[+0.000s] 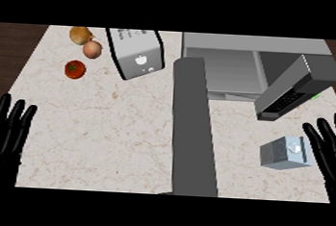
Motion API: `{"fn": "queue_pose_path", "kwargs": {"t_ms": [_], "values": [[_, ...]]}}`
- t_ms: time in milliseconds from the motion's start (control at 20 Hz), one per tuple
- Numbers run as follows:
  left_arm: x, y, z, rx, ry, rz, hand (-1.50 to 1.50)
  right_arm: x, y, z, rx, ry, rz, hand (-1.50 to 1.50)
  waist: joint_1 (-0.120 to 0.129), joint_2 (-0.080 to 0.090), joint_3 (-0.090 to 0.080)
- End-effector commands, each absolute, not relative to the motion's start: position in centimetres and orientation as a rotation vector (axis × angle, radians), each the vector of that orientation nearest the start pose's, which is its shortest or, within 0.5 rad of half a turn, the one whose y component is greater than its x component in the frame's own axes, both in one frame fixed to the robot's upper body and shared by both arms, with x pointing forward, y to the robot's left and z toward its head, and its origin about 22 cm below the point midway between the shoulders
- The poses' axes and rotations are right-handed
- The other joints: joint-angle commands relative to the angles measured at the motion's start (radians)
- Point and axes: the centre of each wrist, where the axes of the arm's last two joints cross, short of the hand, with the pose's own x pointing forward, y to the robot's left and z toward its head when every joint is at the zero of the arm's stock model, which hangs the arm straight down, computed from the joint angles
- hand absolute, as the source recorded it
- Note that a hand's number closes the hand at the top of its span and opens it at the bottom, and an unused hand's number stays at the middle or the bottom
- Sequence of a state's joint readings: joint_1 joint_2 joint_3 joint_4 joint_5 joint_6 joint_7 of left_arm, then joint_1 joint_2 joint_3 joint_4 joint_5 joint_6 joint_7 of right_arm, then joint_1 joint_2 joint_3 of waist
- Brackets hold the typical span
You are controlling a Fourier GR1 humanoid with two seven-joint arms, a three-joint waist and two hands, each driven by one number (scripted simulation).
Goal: Pick up the milk, place it into the microwave and close the microwave
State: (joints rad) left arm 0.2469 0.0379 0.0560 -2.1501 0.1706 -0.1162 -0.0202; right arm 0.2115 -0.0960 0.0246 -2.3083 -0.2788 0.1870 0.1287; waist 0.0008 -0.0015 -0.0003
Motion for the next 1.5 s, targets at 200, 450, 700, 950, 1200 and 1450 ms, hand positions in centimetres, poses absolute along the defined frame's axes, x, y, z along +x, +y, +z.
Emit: {"fn": "queue_pose_path", "kwargs": {"t_ms": [200, 450, 700, 950, 1200, 1450], "values": [[14.6, 27.3, 8.4, -0.082, -1.954, 0.057, -1.5, 17.6, -27.9, 11.1, 0.142, -1.951, 0.052, -1.5, 0.005, 0.001, 0.0], [14.5, 27.8, 6.7, -0.077, -1.964, 0.038, -1.5, 17.6, -27.8, 7.9, 0.13, -1.901, 0.009, -1.5, 0.002, 0.001, 0.0], [13.4, 27.9, 8.1, -0.066, -1.968, 0.032, -1.5, 18.8, -29.1, 5.2, 0.07, -1.867, 0.012, -1.5, 0.004, 0.001, 0.001], [12.7, 28.0, 10.0, -0.064, -1.957, 0.029, -1.5, 18.1, -30.3, 1.9, 0.027, -1.828, -0.003, -1.5, 0.003, 0.001, 0.001], [12.4, 28.3, 8.6, -0.057, -1.974, 0.053, -1.5, 19.6, -34.8, 1.2, -0.034, -1.84, -0.051, -1.5, 0.005, 0.001, 0.001], [12.0, 29.0, 8.0, -0.06, -1.974, 0.032, -1.5, 19.4, -37.7, 1.1, -0.048, -1.827, -0.021, -1.5, 0.004, 0.001, 0.0]]}}
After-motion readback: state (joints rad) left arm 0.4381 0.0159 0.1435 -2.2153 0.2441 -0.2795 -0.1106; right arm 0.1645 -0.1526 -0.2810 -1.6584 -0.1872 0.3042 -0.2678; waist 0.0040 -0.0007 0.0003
